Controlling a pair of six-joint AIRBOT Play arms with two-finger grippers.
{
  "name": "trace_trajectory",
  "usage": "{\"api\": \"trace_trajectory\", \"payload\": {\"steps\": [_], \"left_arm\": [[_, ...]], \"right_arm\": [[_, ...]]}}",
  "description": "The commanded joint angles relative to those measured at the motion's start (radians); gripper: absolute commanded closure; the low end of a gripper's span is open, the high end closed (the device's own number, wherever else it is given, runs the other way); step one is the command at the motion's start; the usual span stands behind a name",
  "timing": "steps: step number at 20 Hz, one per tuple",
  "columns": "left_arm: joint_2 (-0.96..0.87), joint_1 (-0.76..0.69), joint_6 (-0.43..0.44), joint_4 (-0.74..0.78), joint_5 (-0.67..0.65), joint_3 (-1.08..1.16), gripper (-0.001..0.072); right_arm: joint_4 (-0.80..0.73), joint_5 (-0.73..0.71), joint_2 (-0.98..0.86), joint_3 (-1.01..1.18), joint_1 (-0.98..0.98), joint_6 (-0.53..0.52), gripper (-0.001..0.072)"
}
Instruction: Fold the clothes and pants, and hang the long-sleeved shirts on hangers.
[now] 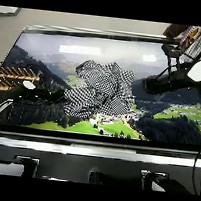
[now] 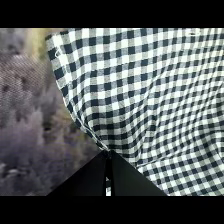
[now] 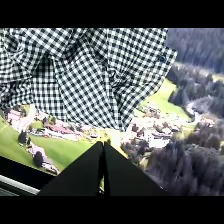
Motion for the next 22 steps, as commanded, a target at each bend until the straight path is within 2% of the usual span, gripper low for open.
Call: {"api": "trace_trajectory", "payload": {"steps": [1, 2, 3, 4, 5, 6, 7, 8, 9, 10, 11, 14, 19, 21, 22], "left_arm": [[-0.001, -0.001, -0.001, -0.004, 0.002, 0.001, 0.0688], [-0.001, -0.001, -0.002, -0.004, 0.002, 0.001, 0.0688], [-0.001, -0.001, -0.002, -0.004, 0.003, 0.001, 0.0688], [-0.001, -0.001, -0.002, -0.004, 0.003, 0.001, 0.0688], [-0.002, -0.001, -0.002, -0.003, 0.004, 0.000, 0.0688], [-0.002, -0.001, -0.001, -0.003, 0.005, 0.000, 0.0688], [-0.002, -0.001, -0.001, -0.004, 0.005, 0.000, 0.0688], [-0.002, -0.001, -0.001, -0.004, 0.005, 0.000, 0.0688], [-0.002, -0.001, -0.001, -0.004, 0.005, 0.000, 0.0688], [-0.002, -0.001, -0.001, -0.003, 0.005, 0.000, 0.0688], [-0.002, -0.001, -0.001, -0.003, 0.006, 0.000, 0.0688], [-0.002, -0.001, -0.001, -0.003, 0.006, 0.000, 0.0688], [-0.001, -0.001, -0.001, -0.003, 0.005, 0.000, 0.0688], [-0.001, -0.001, -0.001, -0.003, 0.005, 0.000, 0.0688], [-0.001, -0.001, -0.001, -0.003, 0.005, 0.000, 0.0688]], "right_arm": [[0.014, -0.016, 0.002, 0.000, 0.001, 0.098, 0.0587], [0.000, 0.003, 0.001, 0.000, 0.001, 0.109, 0.0464], [-0.055, 0.019, 0.001, -0.006, 0.001, 0.099, 0.0085], [-0.151, 0.014, 0.001, -0.027, -0.001, 0.087, 0.0034], [-0.224, -0.027, 0.001, -0.067, -0.022, 0.095, 0.0032], [-0.209, -0.097, 0.000, -0.127, -0.070, 0.135, 0.0017], [-0.111, -0.192, -0.001, -0.215, -0.140, 0.203, 0.0016], [0.054, -0.262, -0.011, -0.303, -0.209, 0.221, 0.0016], [0.272, -0.305, -0.036, -0.393, -0.275, 0.164, 0.0016], [0.448, -0.315, -0.066, -0.463, -0.308, 0.055, 0.0016], [0.543, -0.313, -0.099, -0.518, -0.317, -0.031, 0.0017], [0.587, -0.339, -0.184, -0.578, -0.265, -0.124, 0.0017], [0.719, -0.482, -0.261, -0.578, -0.127, -0.175, 0.0022], [0.747, -0.483, -0.282, -0.578, -0.102, -0.183, 0.0062], [0.747, -0.485, -0.288, -0.578, -0.096, -0.184, 0.0130]]}}
